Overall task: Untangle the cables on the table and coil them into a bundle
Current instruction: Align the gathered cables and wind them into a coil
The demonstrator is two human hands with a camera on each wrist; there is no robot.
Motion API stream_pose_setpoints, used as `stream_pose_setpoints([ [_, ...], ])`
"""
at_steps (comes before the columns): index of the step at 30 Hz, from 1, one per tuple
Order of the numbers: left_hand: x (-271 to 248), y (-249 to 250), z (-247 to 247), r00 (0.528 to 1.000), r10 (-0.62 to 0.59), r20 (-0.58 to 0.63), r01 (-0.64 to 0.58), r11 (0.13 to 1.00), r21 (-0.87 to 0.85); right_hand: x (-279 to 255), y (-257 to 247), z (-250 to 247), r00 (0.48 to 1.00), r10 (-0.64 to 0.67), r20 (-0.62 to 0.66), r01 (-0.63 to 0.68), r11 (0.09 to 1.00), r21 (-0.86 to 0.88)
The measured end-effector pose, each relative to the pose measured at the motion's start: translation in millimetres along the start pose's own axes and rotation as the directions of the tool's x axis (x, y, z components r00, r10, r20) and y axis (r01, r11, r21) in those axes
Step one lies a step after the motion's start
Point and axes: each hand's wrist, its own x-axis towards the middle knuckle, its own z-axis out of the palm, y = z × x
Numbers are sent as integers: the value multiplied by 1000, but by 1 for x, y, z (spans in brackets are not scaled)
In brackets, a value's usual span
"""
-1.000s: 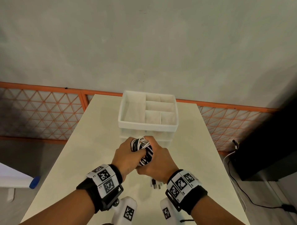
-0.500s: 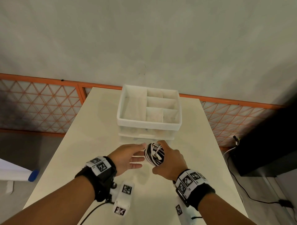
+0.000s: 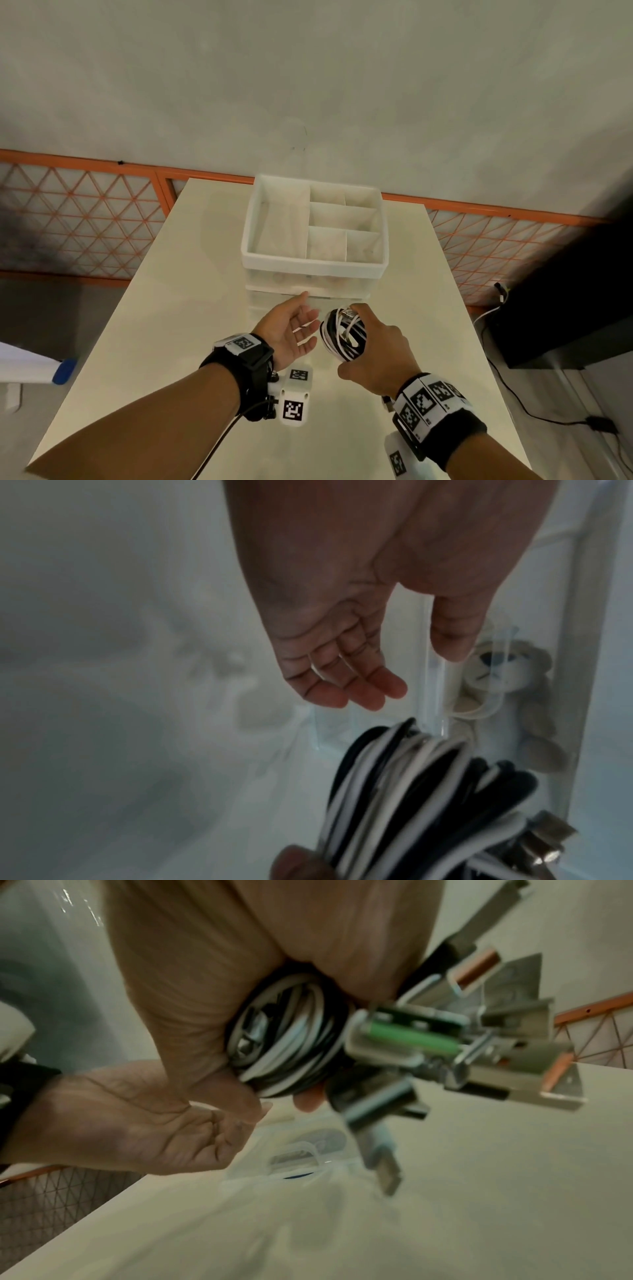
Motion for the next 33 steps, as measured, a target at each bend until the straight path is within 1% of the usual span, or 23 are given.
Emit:
stream_pose_setpoints([
  [5, -18, -29, -17, 999, -28, -33, 30, 996, 82, -8, 0, -4, 999, -34, 11, 34, 999, 14],
  [7, -25, -37, -22, 998, -58, -22, 61, 986, 152, -7, -1, -8, 999, -46, 0, 46, 999, 23],
  [9, -39, -36, -22, 997, -69, -28, 74, 946, 315, -9, -4, -11, 998, -59, -1, 59, 998, 26],
  [10, -46, -31, -19, 998, -51, -28, 58, 900, 431, -9, -5, -13, 998, -63, -1, 63, 998, 25],
  [11, -54, -25, -16, 1000, -11, -22, 21, 837, 547, -9, -6, -14, 998, -68, 1, 68, 997, 25],
  [13, -66, -9, -9, 991, 128, 22, -104, 676, 730, -10, -8, -17, 997, -77, 1, 77, 997, 22],
  [14, -69, 0, -7, 974, 221, 48, -171, 579, 797, -10, -10, -19, 997, -82, 0, 82, 996, 22],
  [16, -74, 15, -7, 908, 410, 90, -257, 373, 892, -10, -14, -22, 995, -96, -2, 96, 995, 21],
  [17, -75, 21, -8, 874, 473, 108, -257, 264, 930, -10, -16, -23, 995, -104, -2, 104, 994, 19],
  [18, -75, 24, -11, 856, 502, 126, -223, 139, 965, -9, -20, -25, 994, -112, 1, 112, 994, 15],
  [19, -74, 26, -14, 854, 499, 147, -172, 5, 985, -9, -23, -26, 993, -122, 3, 122, 992, 11],
  [20, -73, 25, -19, 865, 475, 165, -125, -114, 986, -8, -27, -27, 991, -133, 5, 133, 991, 5],
  [21, -72, 22, -24, 876, 450, 174, -91, -199, 976, -7, -30, -27, 989, -148, 3, 148, 989, -3],
  [22, -72, 19, -28, 883, 436, 174, -70, -244, 967, -6, -34, -28, 986, -164, 1, 164, 986, -13],
  [26, -77, 7, -37, 884, 428, 190, -65, -290, 955, 4, -46, -24, 974, -225, 14, 225, 972, -67],
  [29, -82, 4, -41, 907, 367, 206, -75, -340, 937, 14, -56, -22, 963, -262, 58, 267, 955, -130],
  [30, -84, 4, -42, 914, 349, 209, -84, -341, 936, 17, -59, -21, 959, -271, 82, 281, 947, -154],
  [33, -87, 8, -44, 922, 322, 216, -114, -308, 944, 25, -69, -15, 947, -280, 155, 309, 926, -218],
])
